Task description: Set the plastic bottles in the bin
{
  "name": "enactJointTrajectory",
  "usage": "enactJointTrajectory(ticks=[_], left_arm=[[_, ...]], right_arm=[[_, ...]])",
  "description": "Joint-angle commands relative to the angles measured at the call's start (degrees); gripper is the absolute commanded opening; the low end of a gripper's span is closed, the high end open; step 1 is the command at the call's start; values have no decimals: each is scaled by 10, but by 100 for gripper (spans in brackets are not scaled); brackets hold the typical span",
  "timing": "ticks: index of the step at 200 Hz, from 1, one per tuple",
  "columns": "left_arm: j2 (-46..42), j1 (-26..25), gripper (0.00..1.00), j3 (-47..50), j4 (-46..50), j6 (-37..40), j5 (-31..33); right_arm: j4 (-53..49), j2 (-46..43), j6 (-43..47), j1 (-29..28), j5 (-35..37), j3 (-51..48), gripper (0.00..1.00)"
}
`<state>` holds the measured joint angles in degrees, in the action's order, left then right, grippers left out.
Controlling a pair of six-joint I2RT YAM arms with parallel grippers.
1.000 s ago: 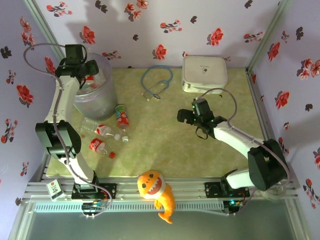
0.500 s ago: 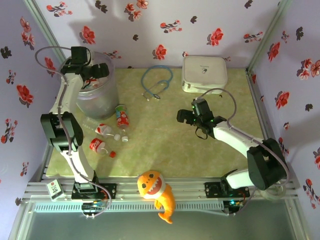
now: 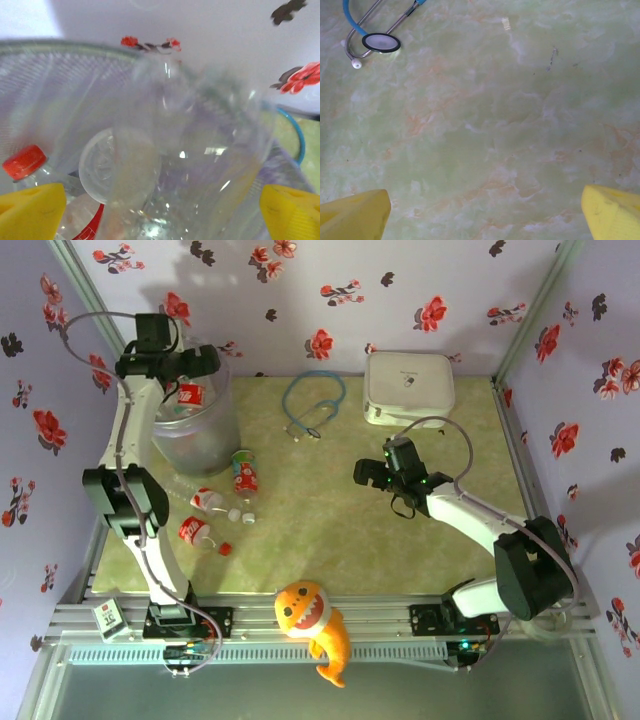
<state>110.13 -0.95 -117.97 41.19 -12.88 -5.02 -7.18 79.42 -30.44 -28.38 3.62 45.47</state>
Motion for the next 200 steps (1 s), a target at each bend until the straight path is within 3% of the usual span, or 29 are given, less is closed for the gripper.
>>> enactJointTrajectory(ticks=[1, 30, 49, 78, 122, 138, 173, 200], left_arm=[[-44, -7, 100, -22, 51, 19, 23], [-102, -21, 100, -16, 102, 19, 67], [-174, -52, 100, 40, 111, 6, 104], [-302, -138, 100, 184, 128, -45, 154], [-457, -293, 99, 414, 132, -214, 228], [-462, -321, 95, 480, 117, -249, 229], [-400, -320, 79, 559, 10, -258, 228], [-354, -314, 80, 611, -78, -265, 229]], right_arm=[[10, -1, -1, 3, -5, 11, 99], [2, -11, 17, 3, 2, 17, 99], [-2, -14, 39, 4, 17, 25, 99], [-15, -11, 64, 13, 36, 46, 99], [-23, 1, 81, 44, 33, 64, 99], [-21, 4, 82, 51, 28, 68, 99], [-28, -5, 75, 53, 23, 69, 99], [-34, -37, 76, 54, 43, 40, 99]])
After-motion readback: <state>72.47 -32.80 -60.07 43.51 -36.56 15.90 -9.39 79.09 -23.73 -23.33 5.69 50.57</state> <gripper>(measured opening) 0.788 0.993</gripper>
